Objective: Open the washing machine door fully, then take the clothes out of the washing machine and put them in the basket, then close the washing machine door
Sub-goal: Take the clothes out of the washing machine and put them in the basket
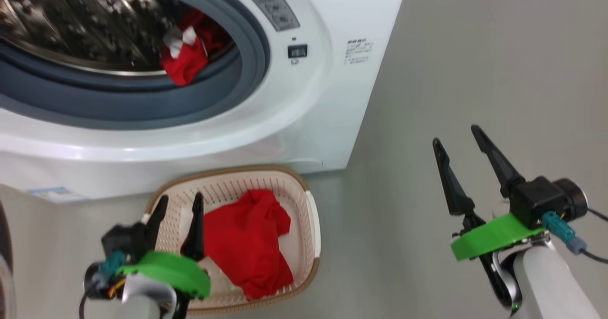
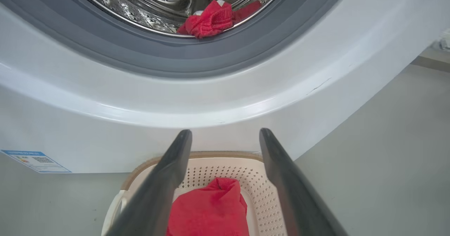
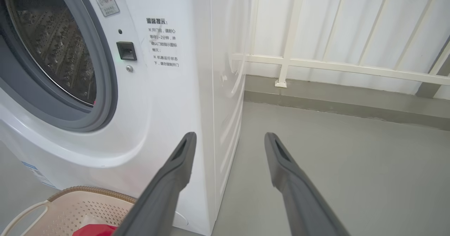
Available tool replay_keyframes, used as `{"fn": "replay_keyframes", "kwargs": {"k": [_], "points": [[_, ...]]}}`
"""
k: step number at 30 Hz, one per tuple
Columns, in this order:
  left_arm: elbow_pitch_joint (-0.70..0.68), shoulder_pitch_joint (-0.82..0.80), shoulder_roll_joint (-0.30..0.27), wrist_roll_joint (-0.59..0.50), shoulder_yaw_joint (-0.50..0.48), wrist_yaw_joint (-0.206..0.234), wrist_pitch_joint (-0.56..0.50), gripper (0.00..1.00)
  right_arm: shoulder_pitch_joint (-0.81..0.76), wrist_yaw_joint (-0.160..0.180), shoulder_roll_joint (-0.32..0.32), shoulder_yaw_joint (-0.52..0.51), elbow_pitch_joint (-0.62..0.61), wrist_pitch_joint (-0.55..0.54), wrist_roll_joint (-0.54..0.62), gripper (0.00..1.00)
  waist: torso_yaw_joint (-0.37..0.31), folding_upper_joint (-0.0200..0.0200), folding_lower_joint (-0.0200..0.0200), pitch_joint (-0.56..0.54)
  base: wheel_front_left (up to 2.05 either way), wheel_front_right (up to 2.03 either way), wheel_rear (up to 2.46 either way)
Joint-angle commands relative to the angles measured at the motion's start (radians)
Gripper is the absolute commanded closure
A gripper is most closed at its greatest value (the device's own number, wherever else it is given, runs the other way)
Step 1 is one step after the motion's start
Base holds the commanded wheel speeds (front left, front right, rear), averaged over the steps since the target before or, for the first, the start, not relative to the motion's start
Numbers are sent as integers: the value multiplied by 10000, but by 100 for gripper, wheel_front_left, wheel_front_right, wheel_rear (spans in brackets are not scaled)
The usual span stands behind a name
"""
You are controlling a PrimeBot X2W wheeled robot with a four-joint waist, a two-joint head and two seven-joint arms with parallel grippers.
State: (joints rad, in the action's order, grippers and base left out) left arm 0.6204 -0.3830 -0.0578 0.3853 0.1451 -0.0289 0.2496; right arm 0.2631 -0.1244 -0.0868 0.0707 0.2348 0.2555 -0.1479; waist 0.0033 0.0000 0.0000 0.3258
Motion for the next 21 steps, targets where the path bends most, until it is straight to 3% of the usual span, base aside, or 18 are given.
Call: {"fn": "replay_keyframes", "kwargs": {"k": [1,21], "points": [[-685,492,-231,-348,-503,-123,121,0,-259,-63,65,115,-191,63,77,0,-15,0,0,-704,0,0,0],[-4220,3072,7,-1639,-2149,-433,122,0,-1531,-63,156,-106,-347,63,-120,0,-191,0,0,-2624,0,0,0]]}}
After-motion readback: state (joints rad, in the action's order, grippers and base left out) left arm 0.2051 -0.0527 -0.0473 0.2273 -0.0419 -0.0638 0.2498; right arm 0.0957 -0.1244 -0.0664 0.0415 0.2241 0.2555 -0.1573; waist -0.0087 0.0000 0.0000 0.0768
